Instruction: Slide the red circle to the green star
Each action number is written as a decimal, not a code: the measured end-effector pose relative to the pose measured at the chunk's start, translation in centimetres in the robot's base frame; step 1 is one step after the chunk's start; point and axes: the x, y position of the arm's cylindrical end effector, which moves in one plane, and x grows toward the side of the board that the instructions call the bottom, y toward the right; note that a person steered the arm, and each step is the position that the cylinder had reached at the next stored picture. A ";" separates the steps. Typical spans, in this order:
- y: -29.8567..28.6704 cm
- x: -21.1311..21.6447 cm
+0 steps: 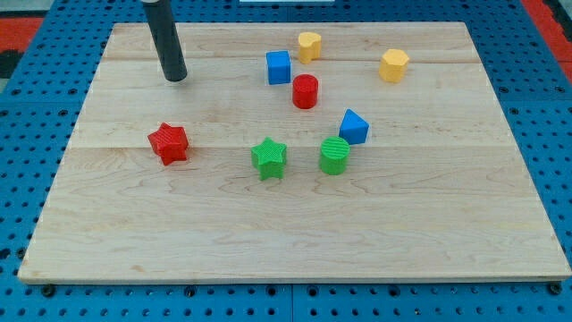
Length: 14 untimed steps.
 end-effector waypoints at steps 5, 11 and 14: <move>6.2 8.2; 10.1 6.9; 7.1 1.9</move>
